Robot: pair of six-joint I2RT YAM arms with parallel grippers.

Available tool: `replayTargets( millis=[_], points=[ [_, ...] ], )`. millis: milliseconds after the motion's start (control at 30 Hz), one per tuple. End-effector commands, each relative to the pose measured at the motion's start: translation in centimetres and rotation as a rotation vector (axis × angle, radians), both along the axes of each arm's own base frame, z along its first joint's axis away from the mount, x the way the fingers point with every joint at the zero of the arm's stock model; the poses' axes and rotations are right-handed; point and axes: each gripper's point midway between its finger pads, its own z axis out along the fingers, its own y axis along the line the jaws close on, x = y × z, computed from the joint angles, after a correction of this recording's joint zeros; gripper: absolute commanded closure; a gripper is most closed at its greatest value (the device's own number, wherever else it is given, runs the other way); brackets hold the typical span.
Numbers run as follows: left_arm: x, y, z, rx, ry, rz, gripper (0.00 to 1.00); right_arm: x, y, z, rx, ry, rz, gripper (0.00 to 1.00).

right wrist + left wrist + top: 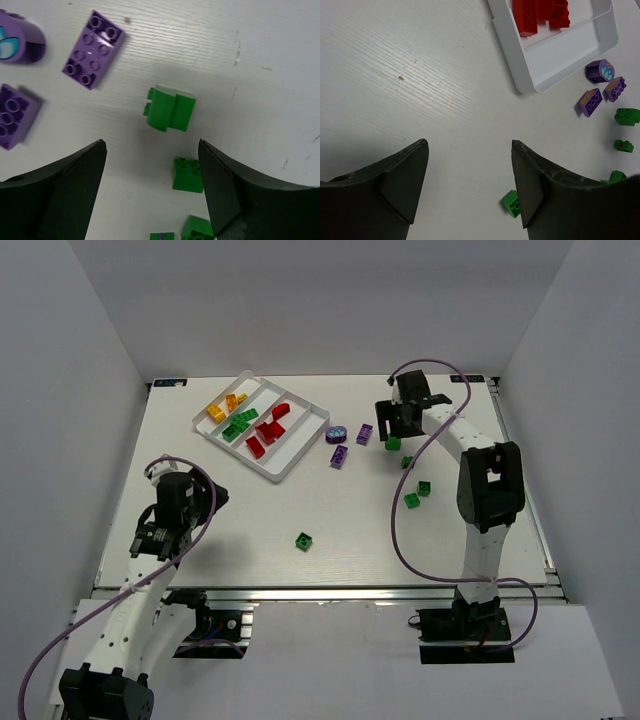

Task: Sort the legos into containers by color

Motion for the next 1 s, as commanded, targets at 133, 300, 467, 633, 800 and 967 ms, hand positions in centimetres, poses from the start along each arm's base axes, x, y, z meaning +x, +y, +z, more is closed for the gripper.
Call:
replayTargets(
  millis=[133, 300, 467, 633, 800, 967],
  points=[
    [-0.2, 0.3, -0.8, -0.014, 0.034, 0.035, 0.23, 3.4, -1.0, 0.0, -0.046, -0.078, -0.008, 0.28],
    [-0.4, 0.1, -1.5, -0.031, 0.051, 0.036, 0.23, 4.0, -0.4, 0.1, -0.027, -0.093, 0.034, 0.38],
    [-0.4, -0.1, -1.5, -0.04, 0.054, 0.034, 0.23, 3.8, -0.5, -0.7, -0.033, -0.073, 0.028, 0.43],
    [-0.4, -0.1, -1.4, -0.034, 0.065, 0.031, 0.23, 3.2, 0.7, 0.0, 0.001, -0.093, 0.148, 0.39],
    [-0.5, -0.1, -1.4, -0.034, 0.071, 0.031, 0.23, 1.5, 1.2, 3.4, -0.04, -0.289, 0.603, 0.11],
    [-0.6, -0.2, -1.4, -0.037, 0.072, 0.026, 0.23, 0.5, -1.3, 3.1, -0.035, -0.283, 0.899, 0.12]
  ],
)
